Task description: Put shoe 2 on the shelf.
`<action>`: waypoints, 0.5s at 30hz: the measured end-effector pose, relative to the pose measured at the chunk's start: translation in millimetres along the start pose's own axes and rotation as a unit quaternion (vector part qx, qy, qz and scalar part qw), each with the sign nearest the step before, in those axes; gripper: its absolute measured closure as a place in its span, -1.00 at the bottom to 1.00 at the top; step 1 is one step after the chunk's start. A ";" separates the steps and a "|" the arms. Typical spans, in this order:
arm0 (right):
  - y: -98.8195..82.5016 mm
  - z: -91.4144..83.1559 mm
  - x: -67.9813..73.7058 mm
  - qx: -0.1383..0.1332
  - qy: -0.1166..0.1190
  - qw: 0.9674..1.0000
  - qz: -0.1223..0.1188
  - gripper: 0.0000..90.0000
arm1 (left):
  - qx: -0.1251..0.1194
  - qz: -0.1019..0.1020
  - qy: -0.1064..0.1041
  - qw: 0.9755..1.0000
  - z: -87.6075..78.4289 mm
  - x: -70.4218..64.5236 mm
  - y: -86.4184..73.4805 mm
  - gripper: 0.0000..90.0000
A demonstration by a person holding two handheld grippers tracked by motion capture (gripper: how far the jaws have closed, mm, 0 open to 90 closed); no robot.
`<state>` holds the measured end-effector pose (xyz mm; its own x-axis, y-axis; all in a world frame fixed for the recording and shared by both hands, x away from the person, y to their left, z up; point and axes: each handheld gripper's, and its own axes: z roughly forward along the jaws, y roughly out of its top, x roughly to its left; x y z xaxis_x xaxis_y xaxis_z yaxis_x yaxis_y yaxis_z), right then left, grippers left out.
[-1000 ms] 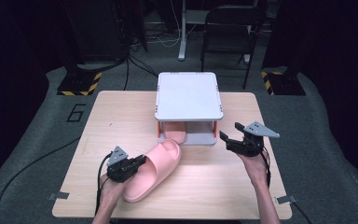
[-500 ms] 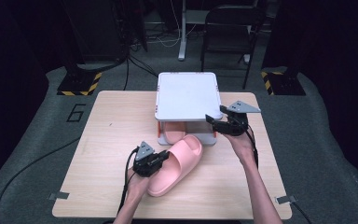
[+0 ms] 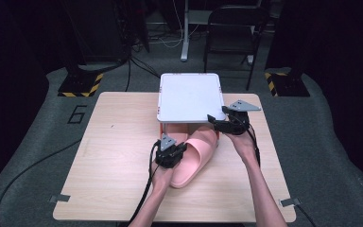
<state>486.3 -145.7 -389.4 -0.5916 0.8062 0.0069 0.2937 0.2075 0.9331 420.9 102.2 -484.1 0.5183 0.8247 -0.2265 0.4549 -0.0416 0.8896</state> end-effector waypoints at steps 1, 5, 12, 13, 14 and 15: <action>-0.1 0.0 0.1 0.001 -0.001 1.000 0.002 -0.42 | 0.000 -0.002 0.005 1.000 2.3 0.0 0.5 0.88; 0.5 0.3 -0.2 0.001 -0.002 1.000 -0.002 -0.42 | 0.009 -0.028 0.031 0.999 14.3 -1.4 1.5 0.88; 0.4 -0.3 -0.9 0.001 -0.006 1.000 -0.003 -0.42 | 0.000 -0.072 0.066 0.995 30.4 -5.3 8.9 0.88; 0.5 -0.3 -0.8 0.001 -0.007 1.000 -0.004 -0.42 | 0.003 -0.066 0.070 0.995 31.6 -5.4 10.5 0.88; 0.5 -0.3 -0.6 0.000 -0.007 1.000 -0.005 -0.42 | 0.000 -0.064 0.078 0.995 34.6 -6.4 12.7 0.88; 0.6 -0.4 -0.2 0.000 -0.008 1.000 -0.006 -0.42 | 0.000 -0.065 0.083 0.994 36.2 -6.8 13.9 0.88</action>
<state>486.3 -146.0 -388.7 -0.5832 0.8123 -0.0107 0.2866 0.2180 0.9329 449.9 75.6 -484.5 0.3287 0.9048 -0.2709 0.5102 0.0713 0.8571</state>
